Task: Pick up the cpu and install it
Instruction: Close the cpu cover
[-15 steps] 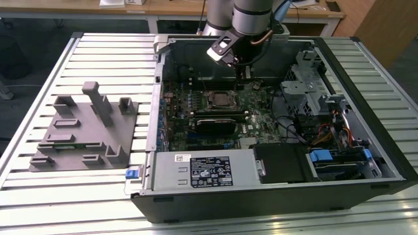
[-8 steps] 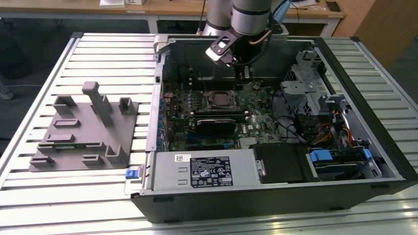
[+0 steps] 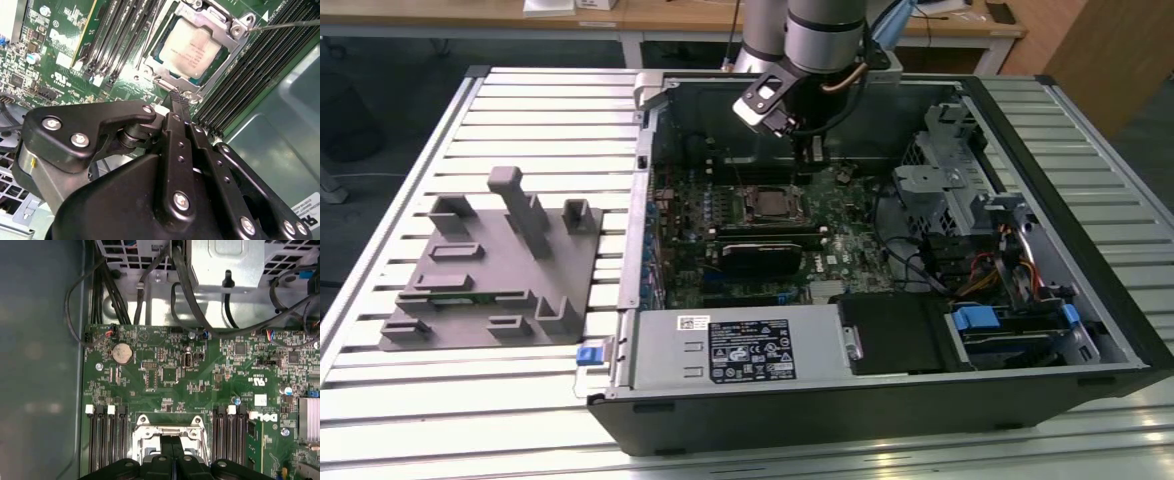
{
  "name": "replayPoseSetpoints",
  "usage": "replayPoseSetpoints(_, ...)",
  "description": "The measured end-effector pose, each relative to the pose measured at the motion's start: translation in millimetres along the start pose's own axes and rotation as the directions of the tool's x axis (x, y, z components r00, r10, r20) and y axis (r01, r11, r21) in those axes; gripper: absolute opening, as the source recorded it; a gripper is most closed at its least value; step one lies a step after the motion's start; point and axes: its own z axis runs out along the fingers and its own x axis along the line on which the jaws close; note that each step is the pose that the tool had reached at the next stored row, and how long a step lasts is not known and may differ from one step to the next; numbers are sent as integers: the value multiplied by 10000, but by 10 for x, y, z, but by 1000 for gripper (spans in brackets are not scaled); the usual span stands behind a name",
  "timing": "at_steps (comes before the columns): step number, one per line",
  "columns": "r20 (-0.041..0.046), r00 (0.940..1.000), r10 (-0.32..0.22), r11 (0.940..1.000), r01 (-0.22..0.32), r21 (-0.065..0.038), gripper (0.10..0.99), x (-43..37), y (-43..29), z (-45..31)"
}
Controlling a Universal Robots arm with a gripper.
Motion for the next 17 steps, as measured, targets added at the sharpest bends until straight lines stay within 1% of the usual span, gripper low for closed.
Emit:
replayPoseSetpoints(14,-2,10000,-1,10000,1,-1,106,1,-30,11)
replayPoseSetpoints(17,-3,10000,-1,10000,1,-2,106,1,-60,17)
